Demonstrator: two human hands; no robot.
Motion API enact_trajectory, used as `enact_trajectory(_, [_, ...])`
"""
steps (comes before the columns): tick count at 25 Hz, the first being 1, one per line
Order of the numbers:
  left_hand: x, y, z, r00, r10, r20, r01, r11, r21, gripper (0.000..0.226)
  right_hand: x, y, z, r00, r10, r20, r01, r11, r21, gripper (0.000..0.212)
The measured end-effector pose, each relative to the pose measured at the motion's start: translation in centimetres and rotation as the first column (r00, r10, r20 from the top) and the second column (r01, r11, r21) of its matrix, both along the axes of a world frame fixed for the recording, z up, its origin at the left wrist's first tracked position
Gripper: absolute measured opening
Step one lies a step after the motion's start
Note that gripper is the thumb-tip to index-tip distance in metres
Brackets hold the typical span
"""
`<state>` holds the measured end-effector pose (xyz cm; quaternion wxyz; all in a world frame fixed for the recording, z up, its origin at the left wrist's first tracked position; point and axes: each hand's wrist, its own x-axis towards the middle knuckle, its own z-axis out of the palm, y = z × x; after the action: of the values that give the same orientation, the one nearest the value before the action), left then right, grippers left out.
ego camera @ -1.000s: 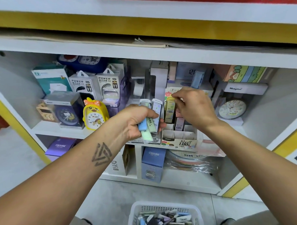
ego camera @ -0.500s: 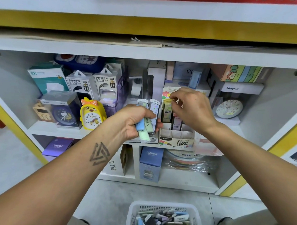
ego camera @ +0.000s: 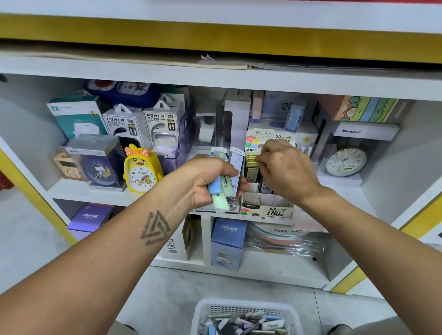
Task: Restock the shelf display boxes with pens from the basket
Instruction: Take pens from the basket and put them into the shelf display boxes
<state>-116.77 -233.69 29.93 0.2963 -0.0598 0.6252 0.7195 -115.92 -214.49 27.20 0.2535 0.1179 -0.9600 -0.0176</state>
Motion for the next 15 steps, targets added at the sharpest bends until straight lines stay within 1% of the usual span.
enact_trajectory(1, [0.0, 0.1, 0.0, 1.000, -0.011, -0.004, 0.011, 1.000, 0.000, 0.017, 0.0, 0.0, 0.0, 1.000, -0.003, 0.007, 0.003, 1.000, 0.027, 0.021])
enact_trajectory(2, [0.1, 0.2, 0.0, 1.000, -0.020, -0.006, 0.020, 1.000, 0.005, 0.018, 0.1, 0.0, 0.1, 1.000, -0.002, 0.019, 0.002, 1.000, 0.011, 0.022])
enact_trajectory(3, [0.2, 0.2, -0.1, 1.000, -0.030, -0.006, 0.030, 0.999, 0.014, 0.019, 0.2, -0.2, 0.2, 0.999, 0.004, 0.040, -0.001, 0.997, -0.074, 0.023])
enact_trajectory(4, [0.2, 0.3, 0.0, 0.999, -0.042, -0.002, 0.042, 0.999, 0.024, 0.019, 0.3, -0.5, 0.6, 0.996, 0.017, 0.082, 0.003, 0.971, -0.241, 0.023])
enact_trajectory(5, [0.4, 0.4, 0.0, 0.999, -0.053, 0.004, 0.052, 0.998, 0.030, 0.020, 0.4, -0.8, 1.1, 0.988, 0.049, 0.149, 0.027, 0.882, -0.471, 0.022])
enact_trajectory(6, [0.5, 0.6, 0.0, 0.998, -0.063, 0.010, 0.063, 0.997, 0.034, 0.021, 0.5, -1.1, 1.7, 0.967, 0.122, 0.225, 0.073, 0.709, -0.701, 0.020])
enact_trajectory(7, [0.6, 0.7, 0.1, 0.997, -0.076, 0.015, 0.076, 0.997, 0.034, 0.024, 0.6, -1.3, 2.1, 0.939, 0.207, 0.275, 0.134, 0.515, -0.846, 0.017])
enact_trajectory(8, [0.7, 0.8, 0.1, 0.995, -0.095, 0.020, 0.094, 0.995, 0.034, 0.027, 0.8, -1.4, 2.5, 0.918, 0.268, 0.293, 0.176, 0.386, -0.905, 0.014])
enact_trajectory(9, [0.7, 0.9, 0.2, 0.993, -0.112, 0.027, 0.111, 0.993, 0.040, 0.028, 0.8, -1.3, 2.7, 0.909, 0.291, 0.298, 0.199, 0.325, -0.924, 0.012])
enact_trajectory(10, [0.6, 1.0, 0.2, 0.992, -0.119, 0.037, 0.117, 0.992, 0.054, 0.027, 1.0, -1.2, 2.9, 0.912, 0.288, 0.292, 0.208, 0.287, -0.935, 0.011])
enact_trajectory(12, [0.3, 0.8, 0.4, 0.996, -0.076, 0.054, 0.072, 0.995, 0.075, 0.017, 1.1, -0.6, 3.5, 0.945, 0.218, 0.245, 0.196, 0.224, -0.955, 0.008])
enact_trajectory(13, [0.0, 0.6, 0.3, 0.998, -0.026, 0.062, 0.022, 0.997, 0.072, 0.012, 1.0, 0.0, 3.8, 0.964, 0.165, 0.209, 0.172, 0.212, -0.962, 0.004])
enact_trajectory(14, [-0.3, 0.3, 0.2, 0.997, 0.023, 0.077, -0.028, 0.998, 0.064, 0.009, 0.8, 0.5, 4.1, 0.978, 0.120, 0.170, 0.142, 0.213, -0.967, 0.002])
enact_trajectory(15, [-0.5, 0.0, 0.0, 0.994, 0.062, 0.095, -0.067, 0.996, 0.056, 0.008, 0.7, 1.0, 4.3, 0.988, 0.083, 0.131, 0.109, 0.231, -0.967, 0.004])
